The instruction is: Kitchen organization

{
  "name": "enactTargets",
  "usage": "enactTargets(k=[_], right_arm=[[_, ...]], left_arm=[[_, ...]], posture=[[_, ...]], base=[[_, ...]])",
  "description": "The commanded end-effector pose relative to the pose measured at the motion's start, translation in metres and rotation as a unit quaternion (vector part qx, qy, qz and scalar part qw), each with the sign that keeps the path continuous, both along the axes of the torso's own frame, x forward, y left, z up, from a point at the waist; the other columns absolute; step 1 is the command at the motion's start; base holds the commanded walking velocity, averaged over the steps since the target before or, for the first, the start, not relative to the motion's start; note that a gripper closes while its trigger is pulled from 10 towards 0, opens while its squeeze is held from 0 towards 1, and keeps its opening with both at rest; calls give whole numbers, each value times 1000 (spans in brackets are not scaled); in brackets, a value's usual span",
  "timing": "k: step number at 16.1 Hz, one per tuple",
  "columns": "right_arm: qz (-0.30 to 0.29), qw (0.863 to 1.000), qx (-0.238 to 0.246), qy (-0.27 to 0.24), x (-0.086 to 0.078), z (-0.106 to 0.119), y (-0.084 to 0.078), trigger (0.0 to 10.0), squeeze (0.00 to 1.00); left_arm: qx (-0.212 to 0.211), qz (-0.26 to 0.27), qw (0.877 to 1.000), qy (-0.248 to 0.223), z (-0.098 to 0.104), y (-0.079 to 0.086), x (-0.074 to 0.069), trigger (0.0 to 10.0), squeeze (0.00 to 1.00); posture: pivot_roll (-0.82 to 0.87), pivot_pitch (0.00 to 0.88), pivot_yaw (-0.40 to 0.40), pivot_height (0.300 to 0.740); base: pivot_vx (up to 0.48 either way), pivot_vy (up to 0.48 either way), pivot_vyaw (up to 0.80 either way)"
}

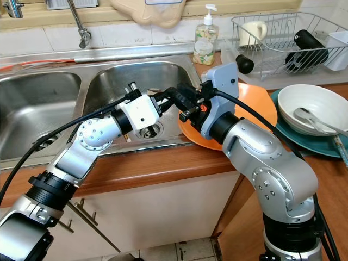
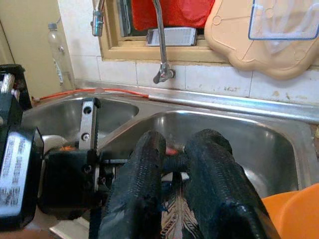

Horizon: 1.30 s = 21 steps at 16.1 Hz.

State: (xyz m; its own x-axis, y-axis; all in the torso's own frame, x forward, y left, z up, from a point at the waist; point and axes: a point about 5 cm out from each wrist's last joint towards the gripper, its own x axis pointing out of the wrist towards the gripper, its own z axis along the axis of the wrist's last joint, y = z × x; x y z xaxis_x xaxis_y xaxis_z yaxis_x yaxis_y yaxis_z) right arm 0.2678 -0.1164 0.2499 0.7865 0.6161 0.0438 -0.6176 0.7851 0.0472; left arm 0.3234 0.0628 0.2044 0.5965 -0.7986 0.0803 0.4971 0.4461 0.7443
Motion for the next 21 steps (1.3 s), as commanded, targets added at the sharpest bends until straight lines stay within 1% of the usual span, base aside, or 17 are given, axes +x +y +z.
enactTargets(k=[1, 3, 4, 5, 6, 7, 9, 10, 12, 14, 15, 16, 17, 18, 19, 20, 21], right_arm=[[8, 1000, -3, -17, -3, 8, 4, 0, 0], [10, 1000, -4, -18, -2, 8, 5, 0, 0], [12, 1000, -4, -20, -2, 9, 6, 549, 0], [12, 1000, -4, -21, -2, 10, 7, 8196, 0], [7, 1000, 11, -22, 0, 12, 6, 10000, 592], [10, 999, 18, -25, 1, 14, 6, 10000, 1000], [3, 999, 8, -46, 0, 18, 6, 10000, 1000], [-2, 999, 4, -52, 0, 19, 4, 10000, 0], [-20, 999, 0, -51, -2, 17, -1, 10000, 0], [-31, 998, -23, -41, -7, 10, -7, 10000, 0], [-21, 998, -57, -33, -12, 2, -6, 10000, 0], [-15, 997, -71, -30, -14, -1, -5, 10000, 0], [-3, 995, -98, -24, -17, -6, -2, 10000, 0], [11, 993, -118, -17, -20, -12, 2, 10000, 0], [23, 992, -124, -11, -22, -15, 5, 10000, 0], [25, 992, -124, -9, -23, -16, 6, 10000, 0], [20, 992, -124, -4, -22, -19, 7, 10000, 0]], left_arm=[[9, 2, 1000, -13, 6, 2, 4, 0, 0], [16, -1, 1000, -17, 6, 2, 3, 0, 0], [20, -2, 1000, -19, 6, 2, 3, 0, 0], [21, -2, 1000, -21, 6, 3, 3, 0, 0], [17, 0, 1000, -23, 7, 4, 3, 0, 0], [17, 2, 1000, -24, 7, 5, 4, 0, 0], [29, 16, 999, -23, 5, 12, 7, 0, 0], [34, 25, 999, -22, 3, 16, 9, 0, 0], [59, 55, 997, -15, -3, 30, 15, 0, 0], [91, 103, 990, -2, -12, 49, 26, 0, 0], [105, 140, 985, 7, -16, 59, 35, 3333, 0], [112, 152, 982, 13, -18, 63, 38, 3333, 0], [130, 169, 977, 24, -22, 68, 43, 4196, 0], [157, 190, 968, 49, -29, 74, 50, 10000, 0], [184, 204, 959, 68, -36, 79, 55, 10000, 0], [194, 214, 954, 80, -38, 83, 57, 10000, 0], [215, 222, 945, 110, -45, 86, 60, 10000, 0]], posture=[[-140, 0, 89, 740], [-138, 0, 85, 740], [-138, 0, 85, 740], [-137, 0, 83, 740], [-136, 0, 82, 740], [-138, 0, 83, 740], [-143, 0, 85, 740], [-144, 0, 86, 740], [-147, 0, 86, 740], [-154, 0, 91, 740], [-158, 0, 96, 740], [-158, 0, 96, 740], [-159, 0, 98, 740], [-160, 0, 101, 740], [-159, 0, 100, 740], [-158, 0, 97, 740], [-155, 0, 93, 740]], base=[[0, 0, 0], [0, 0, 0], [0, 0, 0], [0, 0, 0], [0, 0, 0], [0, 0, 0], [0, 0, 0], [0, 0, 0], [0, 0, 0], [0, 0, 0], [0, 0, 0], [0, 0, 0], [0, 0, 0], [0, 0, 0], [0, 0, 0], [0, 0, 0], [0, 0, 0]])
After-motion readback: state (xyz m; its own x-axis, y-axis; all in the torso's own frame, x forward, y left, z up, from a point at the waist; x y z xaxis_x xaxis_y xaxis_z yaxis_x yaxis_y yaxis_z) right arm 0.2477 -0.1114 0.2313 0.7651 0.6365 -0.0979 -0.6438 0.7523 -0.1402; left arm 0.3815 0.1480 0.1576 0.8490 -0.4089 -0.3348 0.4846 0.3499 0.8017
